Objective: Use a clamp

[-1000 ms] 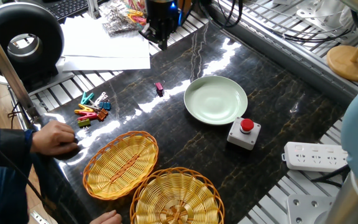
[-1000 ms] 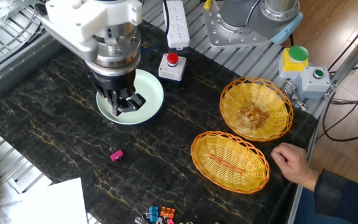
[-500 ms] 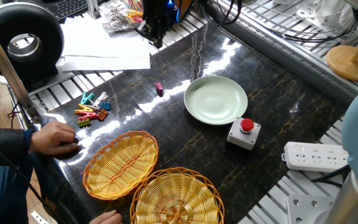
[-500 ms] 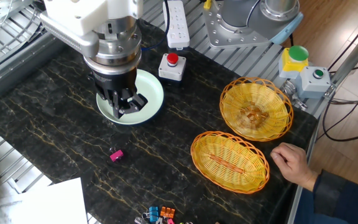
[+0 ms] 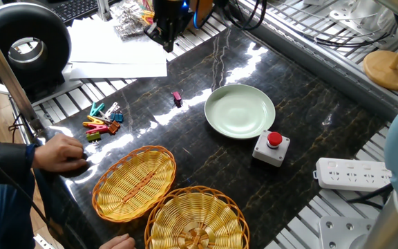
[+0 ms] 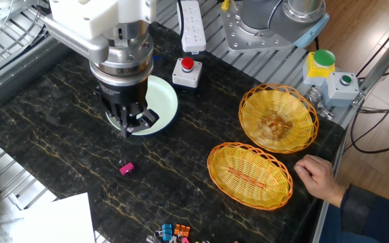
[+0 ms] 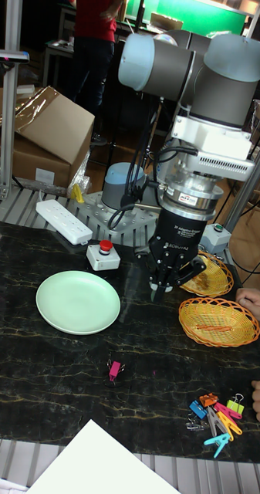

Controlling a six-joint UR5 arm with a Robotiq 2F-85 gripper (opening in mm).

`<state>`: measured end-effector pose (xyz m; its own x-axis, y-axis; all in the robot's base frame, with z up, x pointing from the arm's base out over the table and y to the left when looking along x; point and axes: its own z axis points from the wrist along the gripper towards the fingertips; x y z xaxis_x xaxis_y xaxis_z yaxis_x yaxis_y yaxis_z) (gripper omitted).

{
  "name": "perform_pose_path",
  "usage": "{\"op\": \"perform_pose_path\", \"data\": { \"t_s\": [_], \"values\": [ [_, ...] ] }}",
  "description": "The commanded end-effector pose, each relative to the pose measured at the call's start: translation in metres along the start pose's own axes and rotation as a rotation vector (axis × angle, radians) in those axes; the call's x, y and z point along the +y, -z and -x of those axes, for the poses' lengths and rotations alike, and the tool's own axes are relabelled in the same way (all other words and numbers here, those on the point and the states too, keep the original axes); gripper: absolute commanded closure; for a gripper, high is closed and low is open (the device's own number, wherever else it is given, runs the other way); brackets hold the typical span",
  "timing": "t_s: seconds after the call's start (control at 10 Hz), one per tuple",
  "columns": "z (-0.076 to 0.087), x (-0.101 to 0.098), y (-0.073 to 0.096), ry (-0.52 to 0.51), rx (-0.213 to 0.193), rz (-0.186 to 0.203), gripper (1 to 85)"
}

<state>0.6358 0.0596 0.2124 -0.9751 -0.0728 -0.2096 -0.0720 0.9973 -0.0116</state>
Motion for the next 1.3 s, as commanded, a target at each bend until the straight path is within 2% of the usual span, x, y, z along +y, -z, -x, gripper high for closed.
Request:
{"op": "perform_pose_path", "data": {
  "t_s": [0.0,0.2,0.4,0.5,0.6,0.7,0.8,0.9,1.0,1.2],
  "values": [
    [-0.003,-0.003,0.0,-0.044,0.012,-0.01,84.7],
    [-0.017,-0.008,0.001,-0.115,0.065,-0.032,84.7],
    [-0.015,-0.004,0.001,-0.173,0.057,-0.017,84.7],
    [0.0,-0.003,-0.014,-0.203,0.043,-0.01,84.7],
    [0.016,-0.004,-0.04,-0.252,0.041,0.006,83.0],
    [0.024,0.004,-0.063,-0.252,0.045,0.059,54.0],
    [0.004,-0.008,-0.083,-0.191,0.121,0.044,28.0],
    [0.003,-0.018,-0.099,-0.197,0.111,0.04,25.7],
    [0.001,-0.021,-0.113,-0.212,0.104,0.058,25.0],
    [0.013,-0.029,-0.142,-0.291,0.029,0.075,28.3]
  ]
}}
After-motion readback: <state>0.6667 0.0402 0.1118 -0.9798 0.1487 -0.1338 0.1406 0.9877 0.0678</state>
